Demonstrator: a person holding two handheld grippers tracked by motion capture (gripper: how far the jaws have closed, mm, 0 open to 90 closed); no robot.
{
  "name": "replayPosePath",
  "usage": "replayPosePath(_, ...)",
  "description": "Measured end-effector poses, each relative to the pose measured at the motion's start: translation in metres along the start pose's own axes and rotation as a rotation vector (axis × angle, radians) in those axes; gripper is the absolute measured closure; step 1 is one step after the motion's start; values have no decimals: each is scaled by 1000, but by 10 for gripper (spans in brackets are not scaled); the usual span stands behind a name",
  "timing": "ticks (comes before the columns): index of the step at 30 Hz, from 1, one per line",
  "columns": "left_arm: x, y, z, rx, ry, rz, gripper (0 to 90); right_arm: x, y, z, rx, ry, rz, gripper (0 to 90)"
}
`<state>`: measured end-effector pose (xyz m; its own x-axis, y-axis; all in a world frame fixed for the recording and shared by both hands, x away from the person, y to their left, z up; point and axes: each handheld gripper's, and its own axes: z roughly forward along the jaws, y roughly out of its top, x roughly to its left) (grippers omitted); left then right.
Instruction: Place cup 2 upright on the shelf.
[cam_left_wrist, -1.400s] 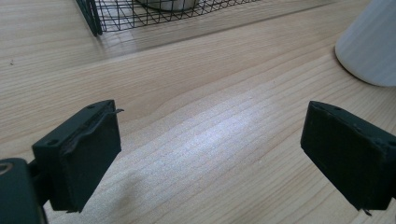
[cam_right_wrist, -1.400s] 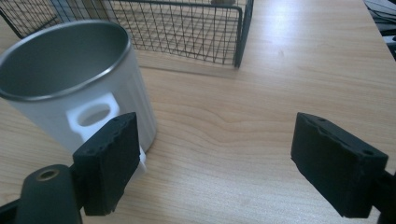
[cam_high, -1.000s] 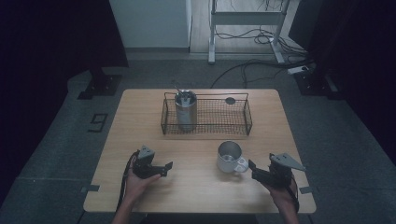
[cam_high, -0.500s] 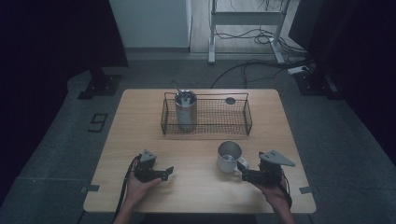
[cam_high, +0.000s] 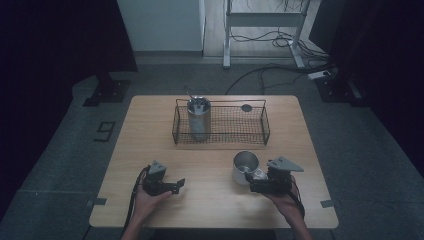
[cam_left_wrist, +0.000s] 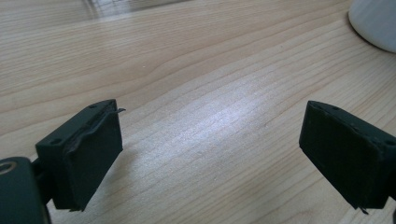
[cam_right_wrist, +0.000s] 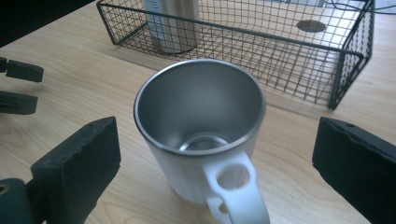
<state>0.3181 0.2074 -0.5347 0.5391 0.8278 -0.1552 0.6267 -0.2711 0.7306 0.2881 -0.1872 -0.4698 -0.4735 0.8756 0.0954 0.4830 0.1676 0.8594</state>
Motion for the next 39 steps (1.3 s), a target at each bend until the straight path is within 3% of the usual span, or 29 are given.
replayPosePath(16, 1, 0, -3, 8, -3, -5, 61, 9, 23, 34, 40, -1, -33, 0)
replayPosePath(21, 1, 0, -3, 2, 8, -7, 65, 12, 21, 41, 64, 5, -39, 0)
replayPosePath(25, -3, 0, -3, -2, 21, 24, 65, 12, 19, 45, 82, -4, -33, 0)
replayPosePath(31, -4, 0, -2, 1, 26, 30, 66, 13, 16, 50, 110, -17, -45, 0)
replayPosePath(34, -4, 0, -2, 1, 25, 28, 68, 13, 14, 53, 138, -33, -60, 0)
replayPosePath(35, -5, 0, -2, -2, 26, 26, 72, 14, 12, 55, 147, -41, -87, 54)
replayPosePath(39, -6, 0, -2, -4, 21, 33, 72, 15, 7, 60, 151, -51, -111, 60)
